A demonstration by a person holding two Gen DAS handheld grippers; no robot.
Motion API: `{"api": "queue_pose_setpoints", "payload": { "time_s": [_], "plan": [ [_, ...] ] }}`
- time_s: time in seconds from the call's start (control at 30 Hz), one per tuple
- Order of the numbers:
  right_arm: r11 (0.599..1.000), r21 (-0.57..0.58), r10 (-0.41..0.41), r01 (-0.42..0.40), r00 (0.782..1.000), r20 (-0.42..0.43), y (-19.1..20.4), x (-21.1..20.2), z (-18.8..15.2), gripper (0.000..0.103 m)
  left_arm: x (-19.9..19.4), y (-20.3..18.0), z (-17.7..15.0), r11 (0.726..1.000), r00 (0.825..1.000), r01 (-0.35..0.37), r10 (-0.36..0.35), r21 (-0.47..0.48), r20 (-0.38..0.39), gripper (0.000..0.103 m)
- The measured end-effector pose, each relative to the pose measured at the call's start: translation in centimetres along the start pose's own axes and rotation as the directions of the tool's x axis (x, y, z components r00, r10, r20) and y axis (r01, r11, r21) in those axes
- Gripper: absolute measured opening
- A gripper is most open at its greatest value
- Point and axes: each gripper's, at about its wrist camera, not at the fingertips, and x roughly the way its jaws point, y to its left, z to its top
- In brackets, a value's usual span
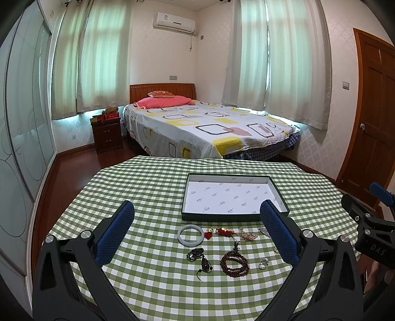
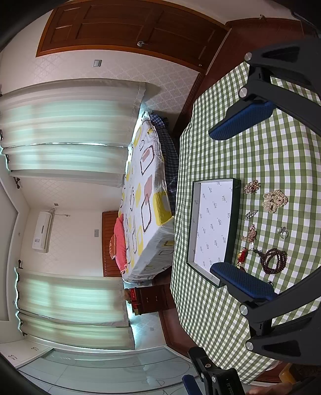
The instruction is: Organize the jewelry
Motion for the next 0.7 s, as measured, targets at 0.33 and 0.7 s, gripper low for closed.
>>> {"api": "queue_pose_setpoints", "payload": {
  "time_s": [0.33,0.7],
  "plan": [
    [1.000,0.000,0.000,0.000,1.000,-0.001,0.02,-0.05,0.05,0.097,0.04,-0.01,-0.21,1.000,1.000,0.002,-0.002,-0.001,-0.003,0.099],
    [1.000,-0.002,-0.001,0.001,1.000,-0.001,0.02,-0.06,-0.02,0.097,0.24,0.12,-0.34,1.000,1.000,0.003,-0.003,-0.004,-0.009,0.099]
  ]
}}
